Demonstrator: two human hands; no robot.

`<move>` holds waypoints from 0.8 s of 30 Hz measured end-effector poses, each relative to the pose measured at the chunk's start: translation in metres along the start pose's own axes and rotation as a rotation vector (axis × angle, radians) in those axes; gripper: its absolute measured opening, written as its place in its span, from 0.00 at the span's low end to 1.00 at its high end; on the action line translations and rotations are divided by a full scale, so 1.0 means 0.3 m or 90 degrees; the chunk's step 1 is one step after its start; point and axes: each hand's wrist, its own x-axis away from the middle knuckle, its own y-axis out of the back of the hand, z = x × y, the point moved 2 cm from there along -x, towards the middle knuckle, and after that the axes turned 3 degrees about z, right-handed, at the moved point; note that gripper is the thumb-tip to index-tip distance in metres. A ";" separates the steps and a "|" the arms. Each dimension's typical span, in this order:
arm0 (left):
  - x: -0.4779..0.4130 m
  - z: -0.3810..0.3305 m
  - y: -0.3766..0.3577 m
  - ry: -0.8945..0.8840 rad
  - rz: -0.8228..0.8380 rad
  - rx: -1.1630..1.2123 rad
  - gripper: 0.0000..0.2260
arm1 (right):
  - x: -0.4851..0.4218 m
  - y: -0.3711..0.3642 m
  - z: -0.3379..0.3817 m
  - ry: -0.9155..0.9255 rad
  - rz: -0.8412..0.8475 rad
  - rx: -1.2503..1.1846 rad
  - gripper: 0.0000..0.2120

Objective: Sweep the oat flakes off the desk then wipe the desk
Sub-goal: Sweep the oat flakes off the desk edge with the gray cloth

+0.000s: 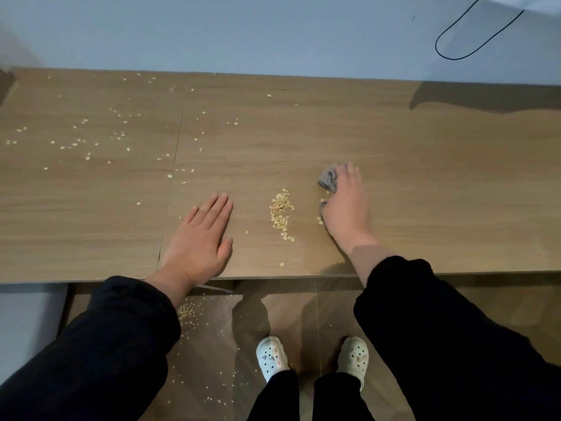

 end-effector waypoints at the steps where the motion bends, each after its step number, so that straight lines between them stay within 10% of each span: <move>1: -0.001 -0.001 0.002 0.001 0.000 0.000 0.31 | 0.022 -0.017 0.044 0.067 0.024 0.004 0.39; 7: 0.005 -0.005 0.006 0.002 -0.001 -0.004 0.31 | 0.061 0.007 0.060 0.203 0.077 0.006 0.37; 14: 0.004 -0.004 0.005 0.003 -0.006 0.009 0.31 | 0.072 0.146 -0.246 -0.071 -0.014 0.030 0.28; 24: 0.000 -0.004 0.008 0.009 -0.006 0.026 0.32 | 0.292 -0.075 0.112 0.018 0.087 0.085 0.40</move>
